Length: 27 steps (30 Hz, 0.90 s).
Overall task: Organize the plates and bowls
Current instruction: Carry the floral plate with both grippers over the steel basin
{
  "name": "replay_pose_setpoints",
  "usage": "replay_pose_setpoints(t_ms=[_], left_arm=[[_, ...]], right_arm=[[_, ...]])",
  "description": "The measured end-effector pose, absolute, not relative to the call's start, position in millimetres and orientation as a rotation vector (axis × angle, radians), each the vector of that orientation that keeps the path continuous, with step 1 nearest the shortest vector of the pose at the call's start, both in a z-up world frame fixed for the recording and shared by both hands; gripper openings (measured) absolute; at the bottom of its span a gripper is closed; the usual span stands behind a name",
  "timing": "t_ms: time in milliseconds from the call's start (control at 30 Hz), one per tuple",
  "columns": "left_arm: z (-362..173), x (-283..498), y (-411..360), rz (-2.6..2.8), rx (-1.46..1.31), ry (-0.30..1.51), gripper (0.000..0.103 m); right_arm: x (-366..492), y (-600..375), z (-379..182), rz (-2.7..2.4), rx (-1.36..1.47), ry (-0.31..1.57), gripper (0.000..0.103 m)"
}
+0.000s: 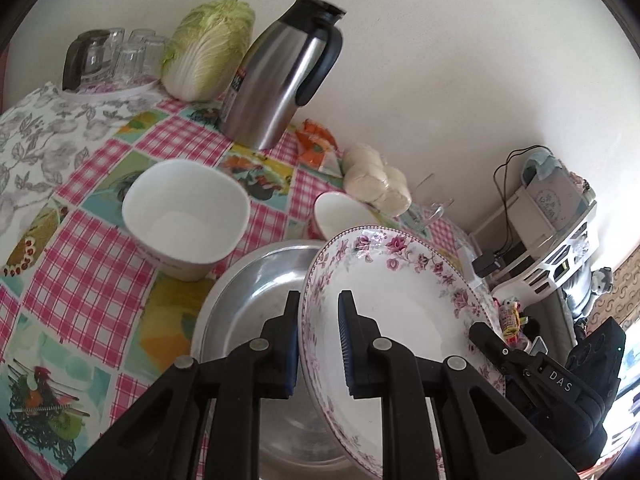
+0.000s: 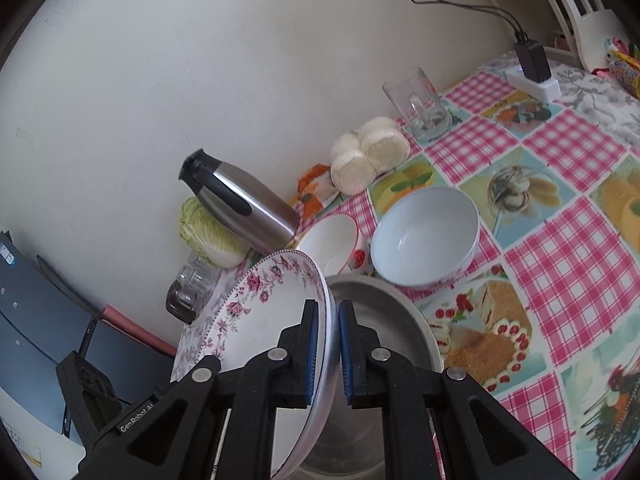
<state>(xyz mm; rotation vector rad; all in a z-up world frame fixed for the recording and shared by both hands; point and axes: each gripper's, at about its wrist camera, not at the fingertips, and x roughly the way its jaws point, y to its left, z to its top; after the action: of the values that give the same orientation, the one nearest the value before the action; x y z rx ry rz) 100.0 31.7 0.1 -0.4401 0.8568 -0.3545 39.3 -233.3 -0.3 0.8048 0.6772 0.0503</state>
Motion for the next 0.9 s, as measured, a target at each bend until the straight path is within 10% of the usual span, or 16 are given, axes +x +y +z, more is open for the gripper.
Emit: replay_pose_setpoints(t_ms=[900], left_arm=[[-47,118,24,-0.262,-0.357,1.017,0.017]], right_arm=[[60,-225,-64,-0.005,0.775,0.885,0.012]])
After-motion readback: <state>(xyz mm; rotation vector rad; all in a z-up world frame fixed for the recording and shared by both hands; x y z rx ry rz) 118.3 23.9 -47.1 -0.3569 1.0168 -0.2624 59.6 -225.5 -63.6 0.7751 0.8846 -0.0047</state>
